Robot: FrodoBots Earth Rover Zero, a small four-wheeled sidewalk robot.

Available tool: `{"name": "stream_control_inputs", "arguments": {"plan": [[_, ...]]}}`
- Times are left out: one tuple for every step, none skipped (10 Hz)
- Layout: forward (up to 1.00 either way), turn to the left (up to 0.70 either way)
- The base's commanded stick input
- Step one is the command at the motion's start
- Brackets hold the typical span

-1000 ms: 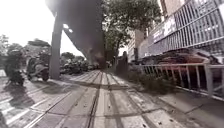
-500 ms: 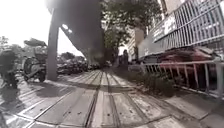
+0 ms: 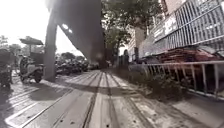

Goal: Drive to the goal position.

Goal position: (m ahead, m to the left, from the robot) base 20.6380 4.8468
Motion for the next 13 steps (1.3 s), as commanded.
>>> {"name": "stream_control_inputs", "arguments": {"plan": [[0.45,0.00],[0.45,0.00],[0.45,0.00],[0.45,0.00],[0.45,0.27],[0.45,0.26],[0.45,0.02],[0.45,0.00],[0.45,0.00],[0.45,0.00],[0.45,0.00],[0.45,0.27],[0.45,0.27]]}}
